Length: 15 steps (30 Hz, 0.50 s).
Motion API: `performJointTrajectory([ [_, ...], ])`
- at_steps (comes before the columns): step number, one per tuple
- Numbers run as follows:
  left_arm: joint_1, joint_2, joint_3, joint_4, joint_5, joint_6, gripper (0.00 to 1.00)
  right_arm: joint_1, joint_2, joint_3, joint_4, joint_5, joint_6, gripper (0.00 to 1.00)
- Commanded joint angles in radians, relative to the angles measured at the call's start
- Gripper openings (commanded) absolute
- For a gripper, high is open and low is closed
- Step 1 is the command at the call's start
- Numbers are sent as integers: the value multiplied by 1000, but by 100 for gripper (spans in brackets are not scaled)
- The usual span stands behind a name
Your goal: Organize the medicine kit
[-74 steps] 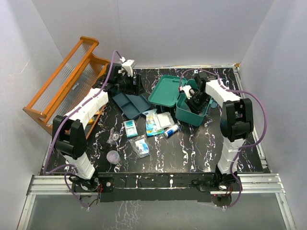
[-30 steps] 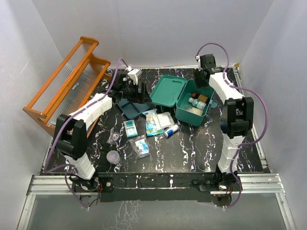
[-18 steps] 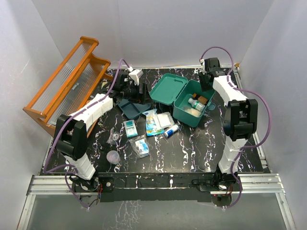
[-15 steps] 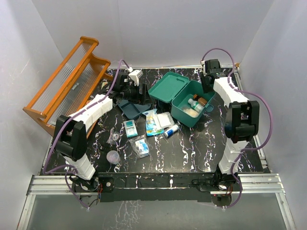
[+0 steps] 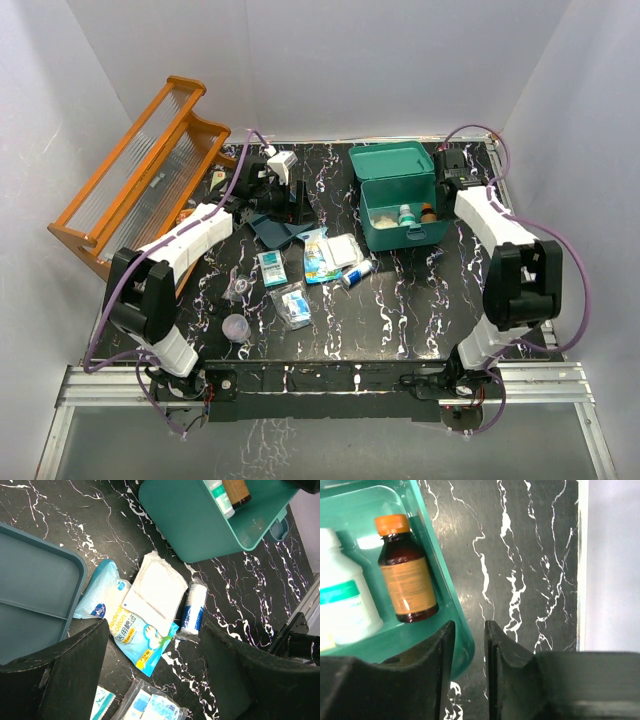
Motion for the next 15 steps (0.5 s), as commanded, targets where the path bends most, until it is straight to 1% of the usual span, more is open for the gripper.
performJointTrajectory([
  [1, -7, -62, -2, 14, 2, -9, 73, -2, -124, -31, 36, -15, 28, 33],
  [2, -7, -60, 0, 14, 2, -9, 73, -2, -135, -22, 34, -25, 36, 36],
  [6, -9, -53, 14, 13, -2, -9, 73, -3, -160, 49, 1, -85, 69, 45],
  [9, -9, -45, 23, 8, -11, -9, 73, -2, -153, 120, -35, -124, 95, 47],
  [12, -9, -34, 31, 3, -20, -6, 73, 4, -137, 178, -49, -217, 117, 52],
  [15, -9, -18, 39, 1, -29, -3, 74, 30, -107, 216, -42, -313, 157, 51],
])
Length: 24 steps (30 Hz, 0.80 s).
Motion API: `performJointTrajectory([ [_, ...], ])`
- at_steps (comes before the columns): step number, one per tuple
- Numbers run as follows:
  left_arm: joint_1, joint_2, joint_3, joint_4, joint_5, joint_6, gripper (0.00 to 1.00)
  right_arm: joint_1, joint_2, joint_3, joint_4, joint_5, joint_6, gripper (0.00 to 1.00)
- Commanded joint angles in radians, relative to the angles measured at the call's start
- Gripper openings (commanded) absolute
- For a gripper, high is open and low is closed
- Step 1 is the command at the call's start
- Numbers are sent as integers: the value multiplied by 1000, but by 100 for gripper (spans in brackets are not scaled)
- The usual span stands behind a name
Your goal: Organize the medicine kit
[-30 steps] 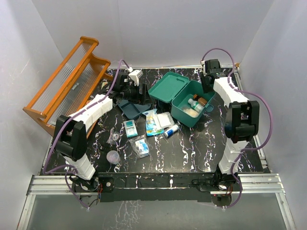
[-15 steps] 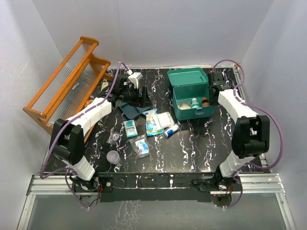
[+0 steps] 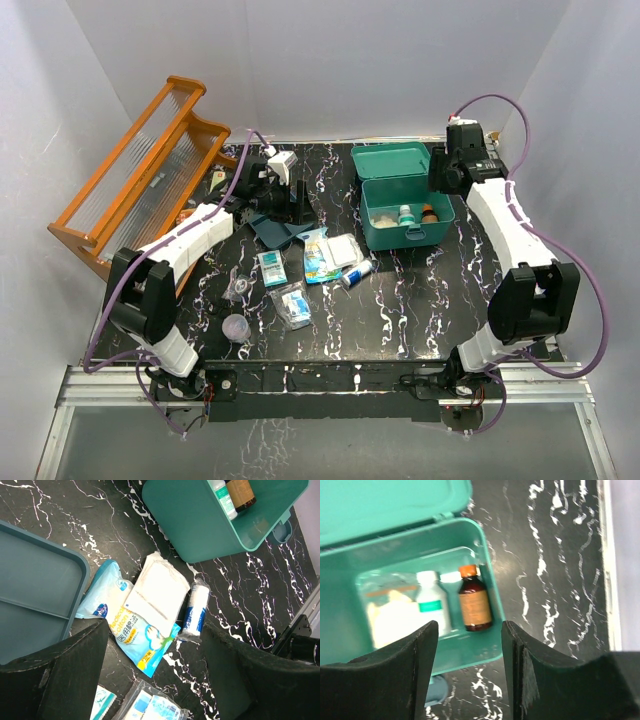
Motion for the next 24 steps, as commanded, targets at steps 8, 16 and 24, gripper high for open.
performJointTrajectory([
  [8, -5, 38, 72, -19, -41, 18, 74, 146, 193, 115, 57, -260, 207, 39],
  [16, -3, 102, 105, -47, -65, 58, 74, 198, 345, 115, 120, -209, 288, 39],
  [24, -2, 161, 132, -70, -85, 92, 74, 200, 425, 84, 153, -196, 290, 38],
])
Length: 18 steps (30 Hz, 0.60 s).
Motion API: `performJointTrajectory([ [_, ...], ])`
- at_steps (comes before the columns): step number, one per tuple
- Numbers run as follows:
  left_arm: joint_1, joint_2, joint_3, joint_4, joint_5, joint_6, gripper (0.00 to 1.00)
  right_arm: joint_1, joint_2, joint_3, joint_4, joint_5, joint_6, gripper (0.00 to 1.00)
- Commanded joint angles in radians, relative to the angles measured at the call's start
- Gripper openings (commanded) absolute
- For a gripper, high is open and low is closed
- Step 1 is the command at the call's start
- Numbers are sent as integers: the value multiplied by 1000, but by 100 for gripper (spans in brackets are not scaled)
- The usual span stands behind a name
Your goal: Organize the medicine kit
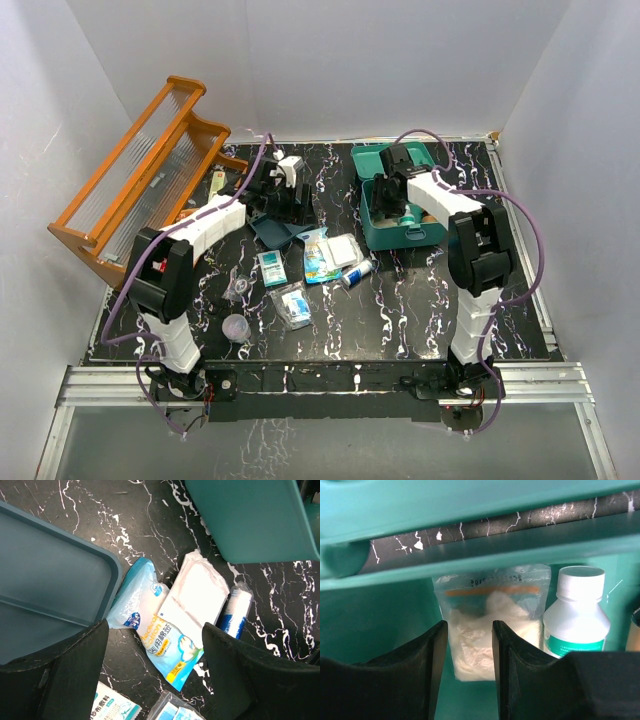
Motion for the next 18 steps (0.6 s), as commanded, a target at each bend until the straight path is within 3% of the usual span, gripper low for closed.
performJointTrajectory([
  [1, -3, 10, 52, -27, -9, 37, 74, -2, 17, -10, 67, 2, 10, 38],
  [12, -3, 28, 24, -58, -24, 36, 72, 12, -17, -123, 55, -160, -1, 35],
  [18, -3, 12, -32, -43, 8, -17, 62, 11, -48, -75, 17, -67, 35, 39],
])
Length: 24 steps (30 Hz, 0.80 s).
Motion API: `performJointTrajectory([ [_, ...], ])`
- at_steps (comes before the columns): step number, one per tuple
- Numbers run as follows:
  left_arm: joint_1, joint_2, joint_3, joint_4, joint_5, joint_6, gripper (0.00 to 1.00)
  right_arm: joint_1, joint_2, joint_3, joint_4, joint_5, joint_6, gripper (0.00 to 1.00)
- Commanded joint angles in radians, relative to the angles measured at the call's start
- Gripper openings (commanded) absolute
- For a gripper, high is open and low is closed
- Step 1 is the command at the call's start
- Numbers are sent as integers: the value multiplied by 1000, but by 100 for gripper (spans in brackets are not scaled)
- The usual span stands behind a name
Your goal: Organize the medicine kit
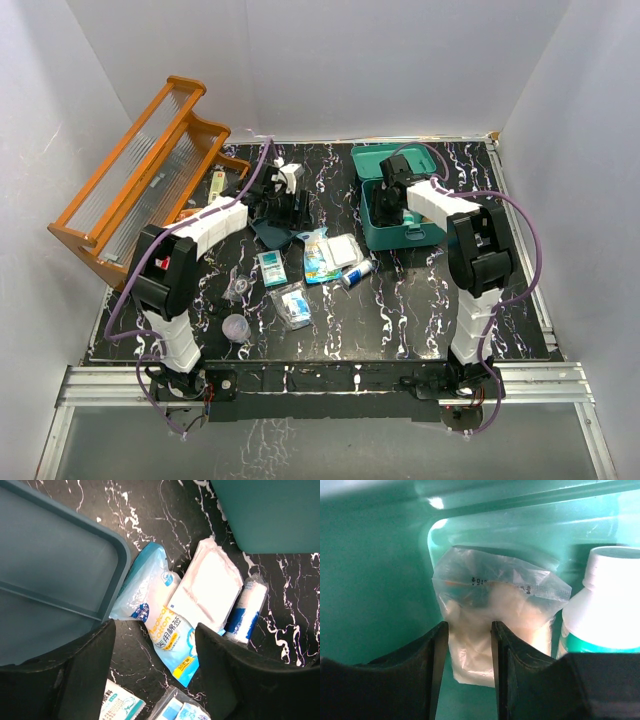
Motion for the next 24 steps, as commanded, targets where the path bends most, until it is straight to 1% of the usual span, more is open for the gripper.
performJointTrajectory([
  [1, -3, -19, -35, -10, 31, -46, 59, 9, -52, 45, -63, 45, 50, 40],
  [3, -4, -17, -44, -13, 38, -67, 53, 8, -62, 90, -94, 94, 86, 42],
  [5, -7, -18, -53, -17, 33, -93, 49, 6, -82, 113, -109, 130, 114, 44],
  [9, -11, -32, -89, -8, 33, -147, 47, 1, -159, 110, -107, 172, 146, 47],
  [16, -17, -29, -157, 33, 19, -253, 47, -5, -293, 59, -95, 232, 170, 50],
  [20, -17, -12, -170, 69, 8, -312, 42, -6, -329, 42, -77, 209, 128, 50],
  [24, -17, 22, -153, 71, -14, -356, 38, -6, -350, 43, -65, 204, 80, 50],
])
